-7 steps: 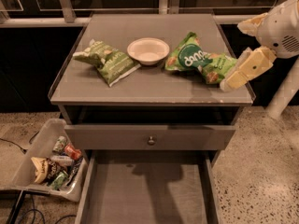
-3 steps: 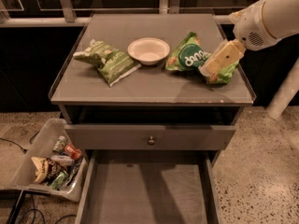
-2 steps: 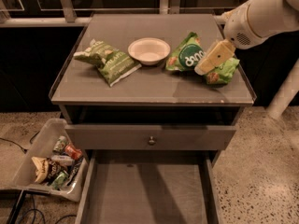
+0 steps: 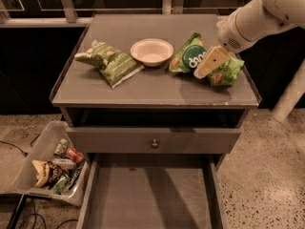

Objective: Place green rice chip bag into middle drawer

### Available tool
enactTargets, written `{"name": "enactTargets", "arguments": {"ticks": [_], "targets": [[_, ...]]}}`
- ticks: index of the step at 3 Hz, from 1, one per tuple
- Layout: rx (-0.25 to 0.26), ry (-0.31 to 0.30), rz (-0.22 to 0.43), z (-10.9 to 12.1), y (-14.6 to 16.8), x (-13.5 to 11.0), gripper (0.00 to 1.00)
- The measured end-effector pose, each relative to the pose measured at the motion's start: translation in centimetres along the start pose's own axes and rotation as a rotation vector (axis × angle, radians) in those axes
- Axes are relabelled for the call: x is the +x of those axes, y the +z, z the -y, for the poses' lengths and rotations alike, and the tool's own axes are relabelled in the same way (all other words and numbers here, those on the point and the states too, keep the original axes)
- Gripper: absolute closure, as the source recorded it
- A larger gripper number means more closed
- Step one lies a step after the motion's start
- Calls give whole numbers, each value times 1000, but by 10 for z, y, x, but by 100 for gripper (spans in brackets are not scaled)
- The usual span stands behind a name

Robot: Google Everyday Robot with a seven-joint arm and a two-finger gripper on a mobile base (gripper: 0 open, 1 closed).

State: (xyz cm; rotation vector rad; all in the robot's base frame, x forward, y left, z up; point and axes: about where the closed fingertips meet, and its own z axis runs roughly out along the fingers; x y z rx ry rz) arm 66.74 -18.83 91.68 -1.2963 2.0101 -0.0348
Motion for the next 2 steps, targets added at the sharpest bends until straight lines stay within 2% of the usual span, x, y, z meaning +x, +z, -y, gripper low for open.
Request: {"name": "enactTargets", "arguments": {"ticks": [2], "targets": [[-27,41,-36,7,31,25,0]]}}
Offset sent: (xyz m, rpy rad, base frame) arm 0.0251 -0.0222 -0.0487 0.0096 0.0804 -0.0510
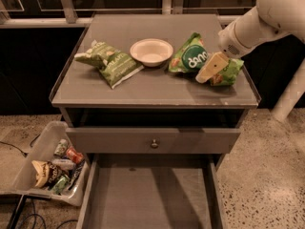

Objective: Place green rice chip bag into middle drawer

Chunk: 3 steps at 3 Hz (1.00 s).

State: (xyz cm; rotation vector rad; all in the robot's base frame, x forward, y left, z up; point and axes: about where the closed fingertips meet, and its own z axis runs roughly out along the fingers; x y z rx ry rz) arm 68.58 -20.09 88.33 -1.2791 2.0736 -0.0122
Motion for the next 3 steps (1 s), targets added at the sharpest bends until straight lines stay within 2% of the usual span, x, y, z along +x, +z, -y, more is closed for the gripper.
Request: {"name": "enactTargets", "arguments": {"ticks": [1,2,3], "targets": [[-39,40,-10,-4,17,12,0],[-40,40,-10,-4,17,12,0],[-40,40,-10,-4,17,12,19]]}}
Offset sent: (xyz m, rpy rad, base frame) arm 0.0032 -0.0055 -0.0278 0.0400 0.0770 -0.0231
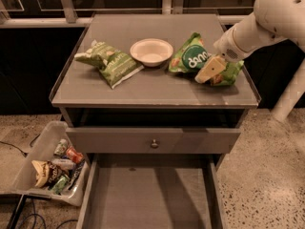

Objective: Place green rice chip bag into middle drawer

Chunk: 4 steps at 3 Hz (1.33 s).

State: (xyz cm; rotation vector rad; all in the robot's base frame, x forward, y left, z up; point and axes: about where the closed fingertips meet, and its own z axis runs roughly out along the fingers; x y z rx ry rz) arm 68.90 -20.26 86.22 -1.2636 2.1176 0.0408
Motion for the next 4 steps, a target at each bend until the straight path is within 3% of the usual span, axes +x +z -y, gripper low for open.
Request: {"name": "enactTargets", "arguments": {"ticks": [3,4], "targets": [[0,0,0,0,0,0,89],[0,0,0,0,0,0,100]]}}
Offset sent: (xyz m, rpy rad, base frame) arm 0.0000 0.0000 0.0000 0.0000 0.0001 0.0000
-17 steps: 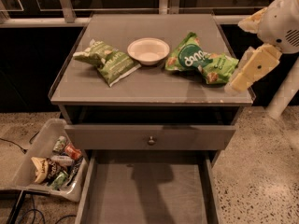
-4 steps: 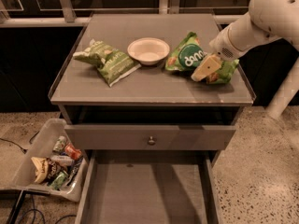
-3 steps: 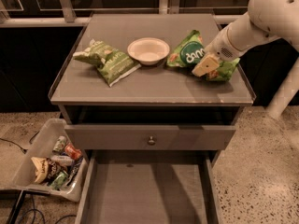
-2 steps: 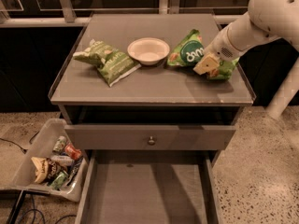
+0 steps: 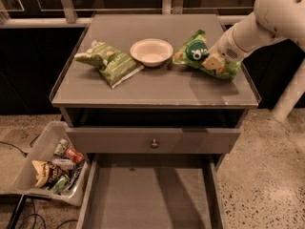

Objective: Place green rice chip bag into middle drawer

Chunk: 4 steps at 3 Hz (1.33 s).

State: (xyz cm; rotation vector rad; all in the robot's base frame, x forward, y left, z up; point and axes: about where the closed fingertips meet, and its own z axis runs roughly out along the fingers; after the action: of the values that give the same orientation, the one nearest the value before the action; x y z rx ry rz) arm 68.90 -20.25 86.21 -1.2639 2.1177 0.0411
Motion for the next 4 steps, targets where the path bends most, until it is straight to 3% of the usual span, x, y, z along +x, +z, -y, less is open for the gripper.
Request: {"name": "enactTargets", "arguments": {"ticks": [2,4], "targets": [[1,-3,-6,2,-3,0,100],[1,-26,62,-25,-65,5,100]]}}
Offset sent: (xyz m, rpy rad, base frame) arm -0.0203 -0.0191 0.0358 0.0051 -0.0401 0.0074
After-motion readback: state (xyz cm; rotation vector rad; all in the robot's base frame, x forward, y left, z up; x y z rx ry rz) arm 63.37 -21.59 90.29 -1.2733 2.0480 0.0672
